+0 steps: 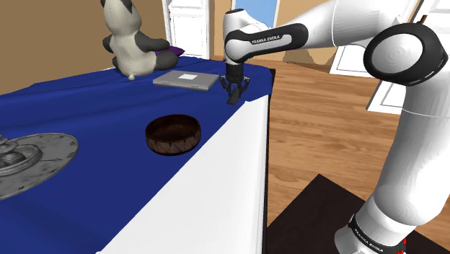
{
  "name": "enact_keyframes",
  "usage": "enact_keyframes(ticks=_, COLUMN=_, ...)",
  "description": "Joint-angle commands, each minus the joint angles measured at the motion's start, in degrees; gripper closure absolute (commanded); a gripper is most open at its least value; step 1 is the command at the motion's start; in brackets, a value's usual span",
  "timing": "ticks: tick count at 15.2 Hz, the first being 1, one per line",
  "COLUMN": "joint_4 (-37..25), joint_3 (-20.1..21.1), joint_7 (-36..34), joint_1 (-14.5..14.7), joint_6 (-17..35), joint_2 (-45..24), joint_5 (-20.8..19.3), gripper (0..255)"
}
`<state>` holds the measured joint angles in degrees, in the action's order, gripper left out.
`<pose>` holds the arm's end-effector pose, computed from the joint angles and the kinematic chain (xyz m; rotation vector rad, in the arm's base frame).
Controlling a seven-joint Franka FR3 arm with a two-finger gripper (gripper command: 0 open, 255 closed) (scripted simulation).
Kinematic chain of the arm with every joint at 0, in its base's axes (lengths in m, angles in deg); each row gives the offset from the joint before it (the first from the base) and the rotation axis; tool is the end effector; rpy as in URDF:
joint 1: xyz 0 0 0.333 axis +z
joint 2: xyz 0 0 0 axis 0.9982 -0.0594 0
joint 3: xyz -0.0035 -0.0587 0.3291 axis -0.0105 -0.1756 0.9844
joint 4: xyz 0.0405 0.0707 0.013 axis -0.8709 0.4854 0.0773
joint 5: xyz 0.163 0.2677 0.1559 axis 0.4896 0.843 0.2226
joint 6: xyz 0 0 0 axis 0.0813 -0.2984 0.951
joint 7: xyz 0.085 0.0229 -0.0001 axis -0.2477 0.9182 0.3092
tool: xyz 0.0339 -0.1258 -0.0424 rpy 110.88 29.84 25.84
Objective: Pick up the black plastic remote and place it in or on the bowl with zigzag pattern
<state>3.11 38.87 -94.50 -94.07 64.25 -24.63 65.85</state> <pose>0.6125 0.0145 0.5103 2.6724 -1.3573 0.2807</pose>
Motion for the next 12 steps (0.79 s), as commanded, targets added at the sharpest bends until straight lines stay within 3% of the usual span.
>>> enact_keyframes(ticks=1, joint_4=-2.1, joint_3=0.1, joint_7=0.2, joint_1=0.2, joint_6=-1.8, joint_2=-0.4, joint_5=0.0, gripper=255)
enact_keyframes(ticks=12, joint_4=-12.0, joint_3=0.3, joint_7=1.9, joint_1=0.8, joint_6=-10.5, joint_2=-1.4, joint_5=0.2, gripper=255)
